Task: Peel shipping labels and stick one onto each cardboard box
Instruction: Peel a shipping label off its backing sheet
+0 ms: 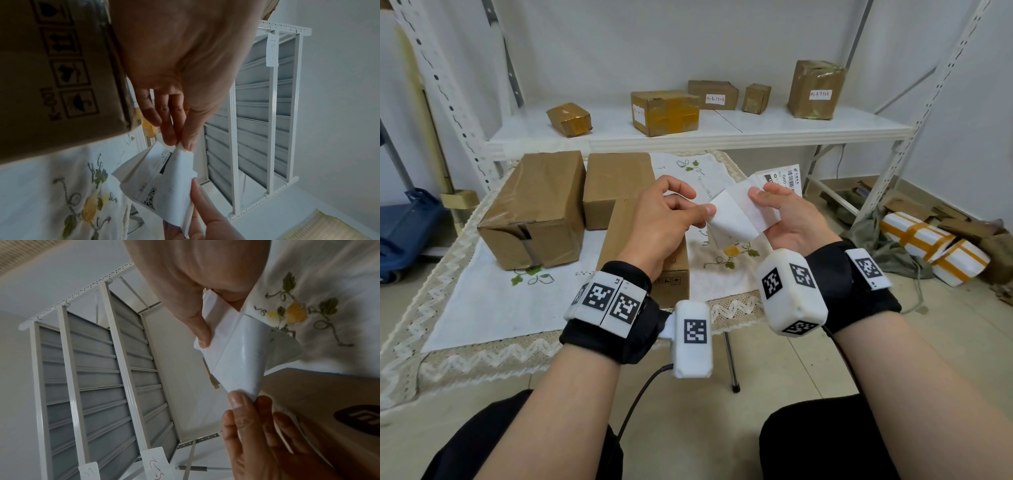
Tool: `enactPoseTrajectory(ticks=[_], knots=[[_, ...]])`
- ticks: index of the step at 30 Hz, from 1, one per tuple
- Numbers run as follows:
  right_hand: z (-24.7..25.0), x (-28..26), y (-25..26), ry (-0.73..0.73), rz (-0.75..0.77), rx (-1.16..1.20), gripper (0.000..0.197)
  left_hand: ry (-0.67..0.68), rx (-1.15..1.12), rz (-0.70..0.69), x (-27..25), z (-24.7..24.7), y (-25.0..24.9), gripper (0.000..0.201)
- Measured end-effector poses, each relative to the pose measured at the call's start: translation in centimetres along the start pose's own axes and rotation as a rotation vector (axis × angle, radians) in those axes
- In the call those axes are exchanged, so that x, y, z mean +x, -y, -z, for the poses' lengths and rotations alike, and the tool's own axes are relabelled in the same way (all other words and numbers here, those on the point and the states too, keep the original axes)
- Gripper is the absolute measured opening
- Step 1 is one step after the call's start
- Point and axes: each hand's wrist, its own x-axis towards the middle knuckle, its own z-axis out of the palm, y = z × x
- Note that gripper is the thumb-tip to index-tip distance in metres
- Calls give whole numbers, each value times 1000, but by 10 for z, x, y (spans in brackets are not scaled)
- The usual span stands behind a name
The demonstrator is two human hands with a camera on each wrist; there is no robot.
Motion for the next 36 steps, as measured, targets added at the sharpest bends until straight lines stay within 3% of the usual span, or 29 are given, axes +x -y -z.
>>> enactPoseTrajectory(ticks=[6,13,18,25,28,32,36], knots=[[0,1,1,-17,9,10,31,-8,14,16,1,-1,1,30],[-2,-3,1,82,6,-50,24,-4,-13,16,0,2,0,24],[-5,-9,0,183,86,-276,24,-5,-26,32,1,2,1,18],[-7,-13,-1,254,83,-453,28,51,-2,1,2,1,2,14],[-8,-14,-1,263,90,-446,27,44,-57,26,2,-2,0,23],[-8,-15,-1,290,103,-423,28,70,-150,80,0,-6,1,62],[-9,-18,-1,309,109,-405,27,76,-172,137,1,-8,2,64]])
